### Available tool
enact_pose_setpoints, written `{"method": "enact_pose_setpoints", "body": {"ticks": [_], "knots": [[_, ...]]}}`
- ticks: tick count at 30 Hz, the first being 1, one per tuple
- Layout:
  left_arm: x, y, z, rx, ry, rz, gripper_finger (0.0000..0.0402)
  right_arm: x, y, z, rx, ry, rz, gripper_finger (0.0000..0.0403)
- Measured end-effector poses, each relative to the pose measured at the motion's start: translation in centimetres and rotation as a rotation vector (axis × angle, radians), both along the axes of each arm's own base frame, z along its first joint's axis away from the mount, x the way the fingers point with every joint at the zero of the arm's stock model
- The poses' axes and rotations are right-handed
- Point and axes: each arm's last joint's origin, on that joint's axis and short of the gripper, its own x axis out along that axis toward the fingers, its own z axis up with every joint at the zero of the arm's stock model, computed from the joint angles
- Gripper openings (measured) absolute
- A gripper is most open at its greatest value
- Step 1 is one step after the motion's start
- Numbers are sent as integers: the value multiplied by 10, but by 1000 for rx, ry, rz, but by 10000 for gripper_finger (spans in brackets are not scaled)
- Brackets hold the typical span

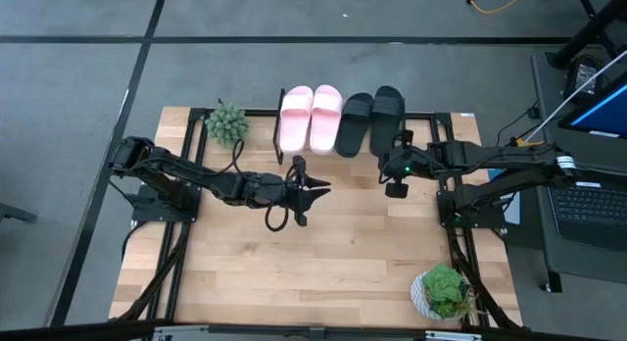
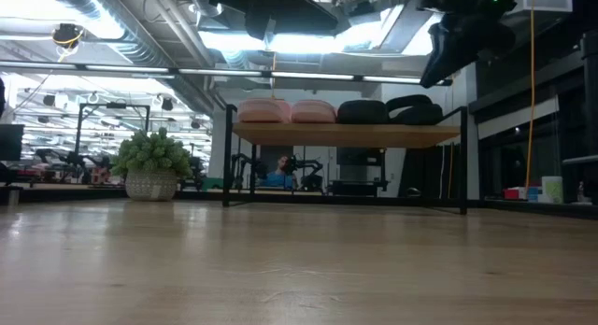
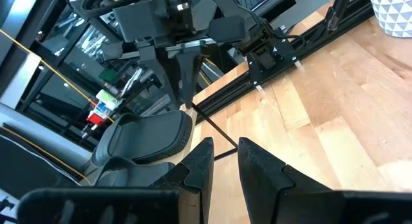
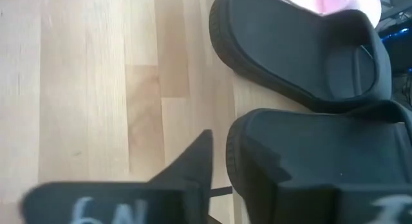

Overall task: Pick and place slides into the shelf
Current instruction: Adjust the black slippers on the shelf

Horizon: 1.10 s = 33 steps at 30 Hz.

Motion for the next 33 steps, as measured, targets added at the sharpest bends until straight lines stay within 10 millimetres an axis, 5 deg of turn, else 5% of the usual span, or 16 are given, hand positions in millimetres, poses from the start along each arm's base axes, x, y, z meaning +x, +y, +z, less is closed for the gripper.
{"method": "enact_pose_setpoints", "body": {"ticks": [7, 14, 26, 33], "knots": [[0, 0, 0, 0, 0, 0, 65, 1, -1, -2, -4, 16, -11, 147], [0, 0, 0, -1, 0, 1, 65, 3, -10, -11, -3, 96, -53, 179], [0, 0, 0, -1, 0, 1, 65, 9, -28, -23, -16, 179, -131, 178], [0, 0, 0, -1, 0, 1, 65, 15, -29, -30, -20, 208, -133, 104]]}}
